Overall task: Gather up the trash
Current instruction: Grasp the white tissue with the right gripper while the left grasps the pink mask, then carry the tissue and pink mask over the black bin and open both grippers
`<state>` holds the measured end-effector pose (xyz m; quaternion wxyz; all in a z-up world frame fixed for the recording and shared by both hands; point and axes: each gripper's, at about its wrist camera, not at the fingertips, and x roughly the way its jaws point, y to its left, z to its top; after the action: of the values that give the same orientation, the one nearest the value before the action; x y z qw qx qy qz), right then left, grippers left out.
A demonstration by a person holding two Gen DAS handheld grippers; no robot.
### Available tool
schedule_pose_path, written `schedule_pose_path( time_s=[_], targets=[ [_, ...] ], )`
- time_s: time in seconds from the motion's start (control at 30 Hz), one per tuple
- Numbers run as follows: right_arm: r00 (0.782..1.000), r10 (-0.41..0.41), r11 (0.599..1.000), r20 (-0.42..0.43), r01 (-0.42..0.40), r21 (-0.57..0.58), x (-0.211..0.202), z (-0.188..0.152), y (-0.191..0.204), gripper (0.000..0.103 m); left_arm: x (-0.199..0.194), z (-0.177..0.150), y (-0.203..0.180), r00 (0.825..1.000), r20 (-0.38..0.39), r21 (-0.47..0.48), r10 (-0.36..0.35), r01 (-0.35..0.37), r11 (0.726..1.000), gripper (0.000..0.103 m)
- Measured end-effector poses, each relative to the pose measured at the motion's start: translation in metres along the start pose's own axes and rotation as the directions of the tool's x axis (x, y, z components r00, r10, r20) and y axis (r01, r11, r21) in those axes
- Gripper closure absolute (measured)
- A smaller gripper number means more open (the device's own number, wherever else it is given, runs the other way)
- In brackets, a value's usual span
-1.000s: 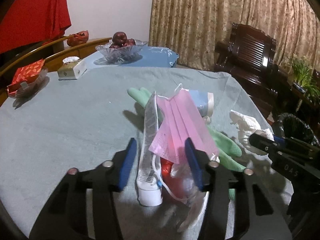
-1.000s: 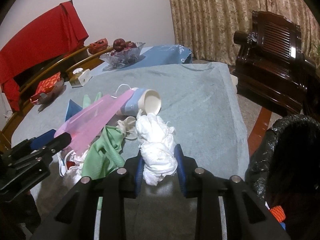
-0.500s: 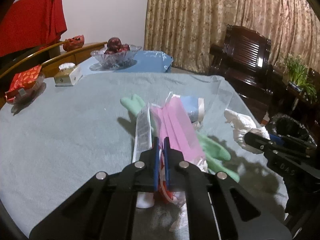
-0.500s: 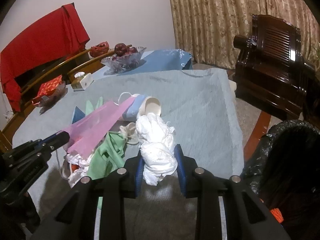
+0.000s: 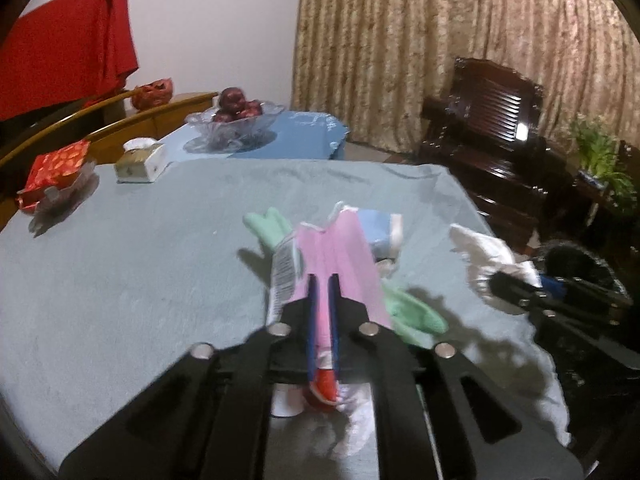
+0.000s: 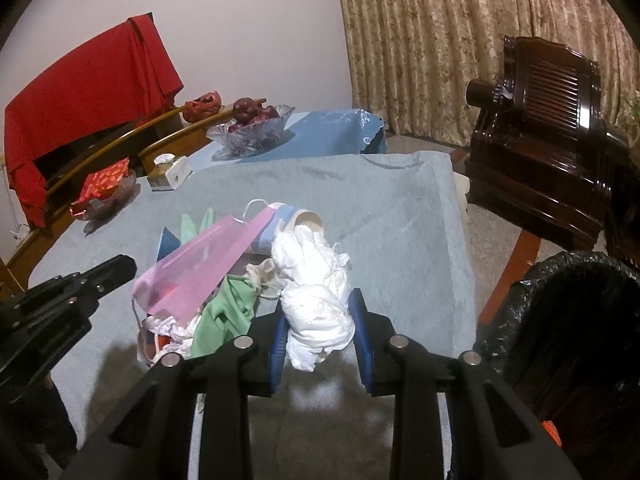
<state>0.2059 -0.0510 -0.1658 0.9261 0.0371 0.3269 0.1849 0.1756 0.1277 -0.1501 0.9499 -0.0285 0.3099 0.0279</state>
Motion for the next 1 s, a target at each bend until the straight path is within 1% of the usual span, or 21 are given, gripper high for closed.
schedule_pose_path(
  time_s=[0.03, 0.07, 0.1, 0.17, 0.23, 0.27, 0.3, 0.33, 0.57, 0.73, 0.8, 0.9, 1.0],
  targets=[
    [1.000, 0.000, 1.000, -0.002, 0.000, 0.000, 0.001, 0.000, -0.001, 0.074, 0.001, -0.001, 0.002, 1.000, 0.000, -0.002, 0.017, -0.017, 1.000, 0.057],
    [1.000, 0.001, 1.000, -0.005, -0.001, 0.000, 0.003, -0.001, -0.001, 0.074, 0.003, -0.003, 0.005, 0.999, 0.008, -0.007, 0.038, -0.037, 0.999, 0.052],
    [1.000, 0.001, 1.000, -0.007, -0.001, -0.001, 0.004, -0.001, -0.001, 0.074, 0.005, -0.004, 0.007, 0.999, 0.009, -0.008, 0.045, -0.045, 0.999, 0.052],
    [1.000, 0.002, 1.000, -0.015, -0.002, -0.001, 0.008, -0.002, -0.001, 0.074, 0.012, -0.006, 0.009, 0.999, -0.013, -0.001, 0.036, -0.036, 0.999, 0.056],
    [1.000, 0.005, 1.000, -0.022, -0.005, -0.002, 0.012, -0.003, 0.000, 0.074, 0.019, -0.008, 0.010, 0.999, -0.037, 0.001, 0.021, -0.021, 1.000, 0.077],
    [1.000, 0.005, 1.000, -0.024, -0.005, -0.003, 0.013, -0.004, 0.000, 0.074, 0.023, -0.010, 0.011, 0.998, -0.055, 0.000, 0.007, -0.007, 1.000, 0.081],
    [1.000, 0.006, 1.000, -0.026, -0.006, -0.005, 0.014, -0.004, 0.000, 0.074, 0.026, -0.011, 0.011, 0.998, -0.065, -0.002, -0.004, 0.004, 1.000, 0.092],
    [1.000, 0.006, 1.000, -0.027, -0.006, -0.006, 0.014, -0.004, 0.000, 0.074, 0.027, -0.012, 0.011, 0.998, -0.069, -0.002, -0.008, 0.008, 1.000, 0.099],
    [1.000, 0.004, 1.000, -0.012, -0.004, -0.006, 0.009, -0.002, -0.001, 0.074, 0.010, -0.009, 0.007, 0.999, -0.019, -0.027, -0.026, 0.026, 0.999, 0.102],
    [1.000, 0.008, 1.000, 0.019, -0.008, -0.007, -0.005, 0.004, -0.003, 0.074, -0.017, 0.005, -0.005, 0.996, 0.058, -0.023, -0.069, 0.070, 0.997, 0.102],
    [1.000, 0.009, 1.000, 0.028, -0.008, -0.007, -0.010, 0.006, -0.004, 0.074, -0.030, 0.011, -0.013, 0.991, 0.086, -0.015, -0.103, 0.104, 0.994, 0.102],
    [0.999, 0.003, 1.000, 0.040, -0.003, -0.001, -0.018, 0.007, -0.009, 0.074, -0.037, 0.012, -0.024, 0.987, 0.091, -0.002, -0.130, 0.131, 0.991, 0.102],
    [0.999, -0.002, 1.000, 0.047, 0.002, -0.001, -0.026, 0.007, -0.012, 0.074, -0.041, 0.008, -0.028, 0.986, 0.075, -0.017, -0.148, 0.150, 0.989, 0.102]
  ],
)
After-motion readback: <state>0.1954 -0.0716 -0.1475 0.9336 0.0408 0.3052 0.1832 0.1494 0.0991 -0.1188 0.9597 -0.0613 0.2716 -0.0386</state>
